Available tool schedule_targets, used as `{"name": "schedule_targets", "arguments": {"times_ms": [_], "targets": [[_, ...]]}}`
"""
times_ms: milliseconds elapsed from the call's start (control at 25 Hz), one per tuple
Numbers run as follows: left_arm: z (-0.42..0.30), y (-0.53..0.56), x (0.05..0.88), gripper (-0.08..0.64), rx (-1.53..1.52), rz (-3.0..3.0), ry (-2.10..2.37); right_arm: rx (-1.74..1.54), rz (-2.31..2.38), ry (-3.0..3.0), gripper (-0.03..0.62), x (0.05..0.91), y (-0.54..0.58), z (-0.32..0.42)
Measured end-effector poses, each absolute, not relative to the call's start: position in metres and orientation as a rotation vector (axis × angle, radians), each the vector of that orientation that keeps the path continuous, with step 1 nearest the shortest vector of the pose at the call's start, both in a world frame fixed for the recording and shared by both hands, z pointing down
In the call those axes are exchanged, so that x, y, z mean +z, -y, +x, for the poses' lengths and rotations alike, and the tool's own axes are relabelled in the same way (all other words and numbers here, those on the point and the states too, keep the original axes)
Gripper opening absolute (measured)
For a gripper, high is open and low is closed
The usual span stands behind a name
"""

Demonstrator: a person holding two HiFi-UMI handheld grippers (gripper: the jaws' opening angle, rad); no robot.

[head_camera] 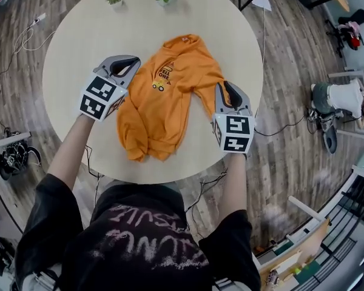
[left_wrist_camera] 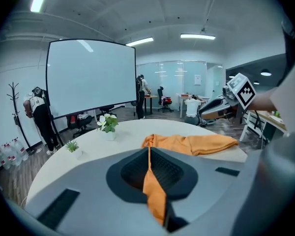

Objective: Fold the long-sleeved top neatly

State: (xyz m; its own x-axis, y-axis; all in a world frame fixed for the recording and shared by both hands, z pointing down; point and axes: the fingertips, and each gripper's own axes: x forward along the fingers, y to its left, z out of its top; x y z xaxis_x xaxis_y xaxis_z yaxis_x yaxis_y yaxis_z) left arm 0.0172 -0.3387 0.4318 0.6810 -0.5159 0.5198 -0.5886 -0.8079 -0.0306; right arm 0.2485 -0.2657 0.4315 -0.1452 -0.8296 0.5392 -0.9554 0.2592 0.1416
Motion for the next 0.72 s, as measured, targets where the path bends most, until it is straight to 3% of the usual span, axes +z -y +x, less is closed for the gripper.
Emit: {"name": "schedule_targets", "arguments": {"times_ms": [720], "targets": [[0.073,0.396,0.531,0.152,0.957,2.606,0.771,0.319,1.220,2.077,0.177,0.528,0.379,0.248]]}}
